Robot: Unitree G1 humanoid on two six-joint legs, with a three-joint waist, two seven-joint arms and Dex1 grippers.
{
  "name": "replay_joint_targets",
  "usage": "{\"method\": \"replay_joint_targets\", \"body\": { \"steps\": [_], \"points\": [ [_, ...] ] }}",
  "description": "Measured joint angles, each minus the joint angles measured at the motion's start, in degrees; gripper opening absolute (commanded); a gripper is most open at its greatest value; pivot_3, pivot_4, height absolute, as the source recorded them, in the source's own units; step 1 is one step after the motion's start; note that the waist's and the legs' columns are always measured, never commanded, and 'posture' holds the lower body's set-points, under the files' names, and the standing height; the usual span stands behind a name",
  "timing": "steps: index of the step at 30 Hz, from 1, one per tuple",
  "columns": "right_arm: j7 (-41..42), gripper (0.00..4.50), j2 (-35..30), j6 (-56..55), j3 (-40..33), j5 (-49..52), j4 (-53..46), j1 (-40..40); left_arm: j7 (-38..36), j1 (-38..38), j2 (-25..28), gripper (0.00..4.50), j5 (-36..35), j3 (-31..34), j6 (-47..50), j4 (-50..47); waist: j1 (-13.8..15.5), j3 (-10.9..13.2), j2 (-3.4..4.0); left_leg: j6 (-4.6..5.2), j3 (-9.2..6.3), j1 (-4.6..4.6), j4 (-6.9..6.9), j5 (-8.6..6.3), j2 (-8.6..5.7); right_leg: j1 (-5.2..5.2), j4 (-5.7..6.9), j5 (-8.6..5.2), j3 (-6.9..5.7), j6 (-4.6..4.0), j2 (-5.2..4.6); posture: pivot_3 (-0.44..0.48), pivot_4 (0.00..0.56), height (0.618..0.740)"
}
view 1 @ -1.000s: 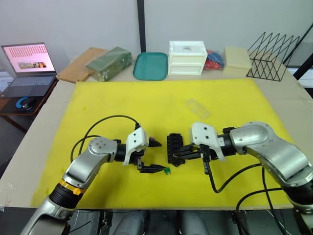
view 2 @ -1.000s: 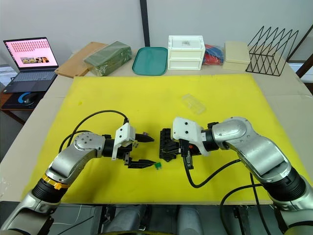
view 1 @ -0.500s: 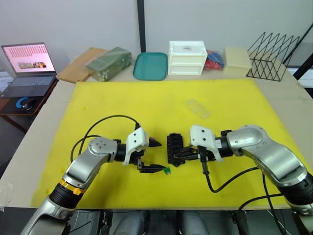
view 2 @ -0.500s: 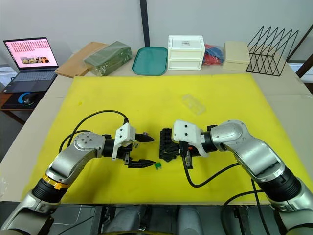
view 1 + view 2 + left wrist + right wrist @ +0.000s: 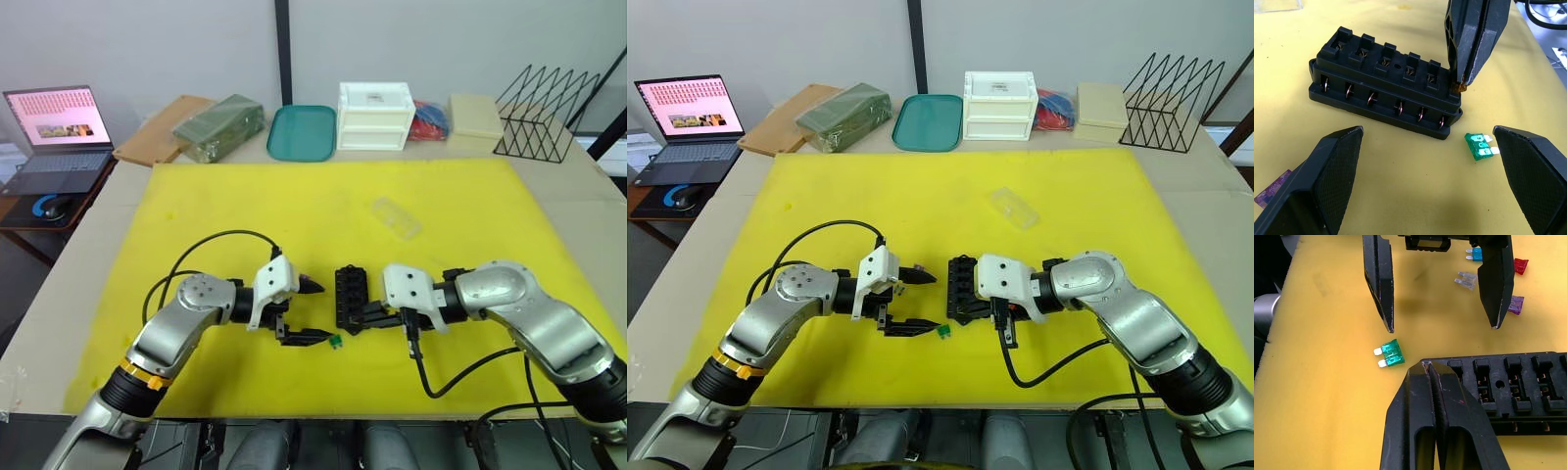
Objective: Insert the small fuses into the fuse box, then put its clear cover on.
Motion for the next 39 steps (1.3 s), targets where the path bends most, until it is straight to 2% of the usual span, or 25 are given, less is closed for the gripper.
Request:
{"method": "replay_joint_targets", "body": {
  "steps": [29, 36, 39],
  "points": [
    [0.4, 0.05, 0.0, -6.6, 0.6, -2.8, 3.0, 0.9, 0.6, 0.0, -0.2, 4.50, -0.1, 0.1, 0.0, 0.0, 0.1, -0.1, -0.02, 0.00, -0.02, 0.07, 0.02, 0.00, 0.00, 0.12, -0.01, 0.01, 0.00, 0.01, 0.00, 0.000, 0.150, 0.740],
    [0.7, 0.05, 0.3, 1.1, -0.7, 0.9, 2.0, -1.2, -0.2, -0.2, 0.3, 4.50, -2.5, 0.6, 1.9, -0.7, 0.0, -0.1, -0.02, 0.00, -0.02, 0.07, 0.01, 0.00, 0.00, 0.10, -0.01, 0.00, 0.00, 0.01, 0.00, 0.000, 0.150, 0.740],
    [0.8, 0.05, 0.2, 7.4, -3.8, 5.3, 1.8, -3.2, -1.0, -0.5, 1.4, 4.50, -5.5, 2.7, 4.5, -2.6, 0.0, 0.0, -0.02, 0.00, -0.03, 0.03, 0.00, 0.00, 0.00, 0.05, -0.01, 0.01, 0.00, 0.01, 0.00, 0.000, 0.150, 0.740]
  ]
}}
